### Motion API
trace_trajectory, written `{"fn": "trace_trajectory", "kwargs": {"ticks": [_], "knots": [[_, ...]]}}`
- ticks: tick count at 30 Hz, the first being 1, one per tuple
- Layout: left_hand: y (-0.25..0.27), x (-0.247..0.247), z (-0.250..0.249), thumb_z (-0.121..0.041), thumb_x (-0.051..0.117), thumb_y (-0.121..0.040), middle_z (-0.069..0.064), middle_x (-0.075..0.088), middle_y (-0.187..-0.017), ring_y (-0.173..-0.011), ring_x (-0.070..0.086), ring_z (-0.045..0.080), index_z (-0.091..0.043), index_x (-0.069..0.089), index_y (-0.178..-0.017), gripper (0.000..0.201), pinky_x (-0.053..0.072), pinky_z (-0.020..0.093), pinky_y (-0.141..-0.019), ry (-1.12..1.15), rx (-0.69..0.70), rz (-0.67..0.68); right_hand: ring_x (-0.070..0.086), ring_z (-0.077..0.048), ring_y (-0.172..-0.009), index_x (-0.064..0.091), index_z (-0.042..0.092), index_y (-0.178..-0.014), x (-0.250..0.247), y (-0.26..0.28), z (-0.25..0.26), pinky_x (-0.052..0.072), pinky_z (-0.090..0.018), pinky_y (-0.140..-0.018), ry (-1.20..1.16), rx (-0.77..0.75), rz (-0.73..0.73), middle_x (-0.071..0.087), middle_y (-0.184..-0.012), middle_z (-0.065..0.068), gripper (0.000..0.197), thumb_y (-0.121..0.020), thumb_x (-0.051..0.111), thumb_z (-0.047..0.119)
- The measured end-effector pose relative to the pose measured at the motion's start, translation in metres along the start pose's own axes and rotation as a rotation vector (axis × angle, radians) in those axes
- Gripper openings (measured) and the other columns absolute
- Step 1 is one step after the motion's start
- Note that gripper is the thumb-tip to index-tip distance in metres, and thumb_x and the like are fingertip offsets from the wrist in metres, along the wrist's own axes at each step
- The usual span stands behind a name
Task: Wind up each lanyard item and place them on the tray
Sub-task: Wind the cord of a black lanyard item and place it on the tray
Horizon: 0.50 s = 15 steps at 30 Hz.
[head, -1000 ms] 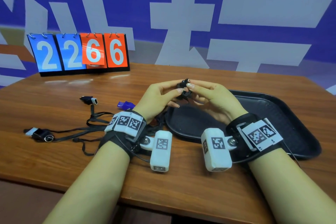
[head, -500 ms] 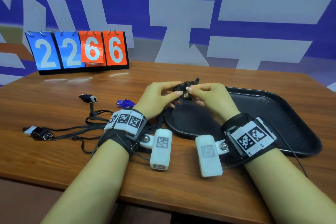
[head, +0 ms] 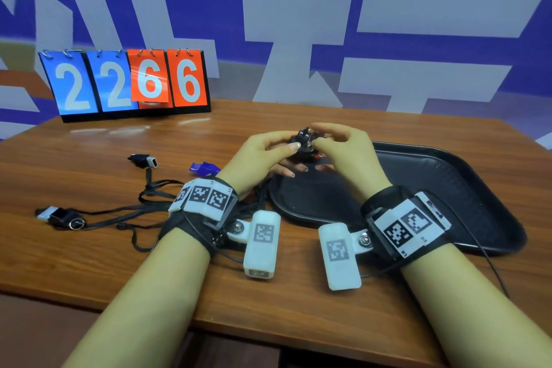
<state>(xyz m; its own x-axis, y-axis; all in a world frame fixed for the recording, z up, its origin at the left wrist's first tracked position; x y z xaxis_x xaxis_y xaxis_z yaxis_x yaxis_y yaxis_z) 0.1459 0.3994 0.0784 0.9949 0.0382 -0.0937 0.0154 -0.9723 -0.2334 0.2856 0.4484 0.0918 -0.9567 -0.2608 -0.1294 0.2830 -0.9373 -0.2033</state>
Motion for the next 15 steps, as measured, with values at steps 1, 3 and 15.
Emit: {"fn": "trace_trajectory", "kwargs": {"ticks": [1,3,15], "knots": [[0.000,0.002,0.001,-0.009,0.050,-0.102,0.012,0.074,-0.110,-0.090,0.072,0.027,-0.007,0.061,-0.129,0.030,0.057,0.024,-0.069,0.034,-0.014,0.008,0.067,-0.004,-0.071,0.074,0.016,-0.105,0.000,0.000,0.000,0.055,-0.021,-0.058,0.005,-0.004,-0.002,0.072,-0.089,0.002,0.024,-0.089,0.059,0.004],[0.001,0.004,0.002,-0.010,0.048,-0.102,0.014,0.074,-0.109,-0.091,0.071,0.027,-0.006,0.063,-0.125,0.028,0.056,0.023,-0.070,0.105,-0.037,0.024,0.065,-0.006,-0.072,0.076,0.018,-0.101,0.000,0.001,0.000,0.054,-0.022,-0.056,0.010,-0.013,-0.018,0.073,-0.089,0.003,0.024,-0.091,0.058,0.005],[0.000,-0.002,0.002,-0.010,0.048,-0.102,0.016,0.074,-0.108,-0.098,0.071,0.027,-0.006,0.063,-0.126,0.028,0.056,0.026,-0.077,0.145,-0.032,-0.007,0.070,-0.014,-0.070,0.076,0.002,-0.094,0.010,0.004,0.001,0.061,-0.030,-0.070,-0.142,-0.003,0.059,0.072,-0.083,-0.008,0.013,-0.092,0.064,0.008]]}}
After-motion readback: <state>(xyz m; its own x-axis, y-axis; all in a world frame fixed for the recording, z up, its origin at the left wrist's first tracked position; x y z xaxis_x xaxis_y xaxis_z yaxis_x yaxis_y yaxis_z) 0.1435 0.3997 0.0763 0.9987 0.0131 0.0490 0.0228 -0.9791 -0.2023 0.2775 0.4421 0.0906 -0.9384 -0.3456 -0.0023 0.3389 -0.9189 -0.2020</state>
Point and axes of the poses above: each hand's wrist, its own y-axis away from the middle knuckle, its own x-axis out of the palm, z = x × y, the point moved 8 cm from there along -y, towards the middle knuckle
